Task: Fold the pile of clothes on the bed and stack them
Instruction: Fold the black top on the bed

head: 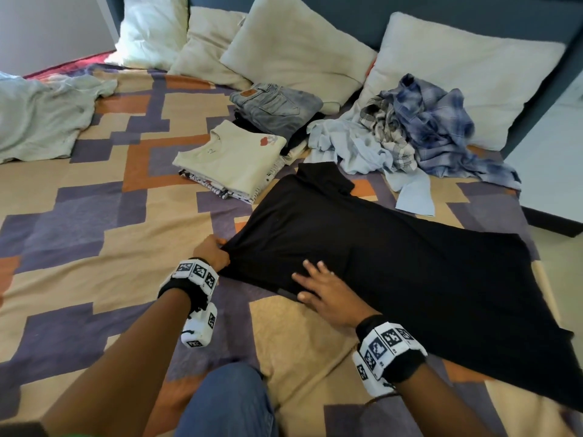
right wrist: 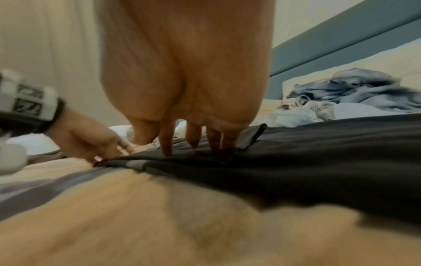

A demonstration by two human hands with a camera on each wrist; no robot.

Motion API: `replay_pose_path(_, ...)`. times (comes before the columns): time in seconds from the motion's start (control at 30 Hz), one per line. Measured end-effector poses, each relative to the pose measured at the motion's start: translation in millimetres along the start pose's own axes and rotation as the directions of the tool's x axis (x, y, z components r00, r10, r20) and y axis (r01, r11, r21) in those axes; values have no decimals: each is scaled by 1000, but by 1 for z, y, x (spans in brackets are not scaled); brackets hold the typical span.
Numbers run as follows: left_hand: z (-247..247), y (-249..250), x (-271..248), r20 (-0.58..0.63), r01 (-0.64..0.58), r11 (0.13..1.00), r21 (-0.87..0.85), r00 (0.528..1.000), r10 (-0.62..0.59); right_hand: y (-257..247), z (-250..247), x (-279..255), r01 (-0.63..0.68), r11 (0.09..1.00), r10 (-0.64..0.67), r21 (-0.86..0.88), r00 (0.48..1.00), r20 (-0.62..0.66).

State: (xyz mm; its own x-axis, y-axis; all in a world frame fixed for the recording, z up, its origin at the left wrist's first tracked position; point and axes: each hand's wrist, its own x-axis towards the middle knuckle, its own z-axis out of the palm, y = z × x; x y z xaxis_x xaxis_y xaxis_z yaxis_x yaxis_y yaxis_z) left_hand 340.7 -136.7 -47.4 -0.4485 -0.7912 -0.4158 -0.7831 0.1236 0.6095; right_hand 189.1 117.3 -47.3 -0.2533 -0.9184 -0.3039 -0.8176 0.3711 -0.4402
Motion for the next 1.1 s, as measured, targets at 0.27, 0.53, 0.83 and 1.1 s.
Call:
replay_pose_path(0.27,56,95,-70,-42,-449,876,176,886,462,43,-6,-77,-155,920,248,359,941,-230)
replay_pose_path(0.53,168,78,-115,337,-365,679,637,924,181,163,-6,-228,-610,784,617,110,787,-32)
replay_pose_path(0.83,145,140,-91,169,-315,781,540,949,266,225,-50,-243,-777,570,821,267,529,-214)
replay_pose_path(1.1,142,221,-7,149,-592,730,342,801,580,255,-130,-147,-432,837,546,335,696,-466)
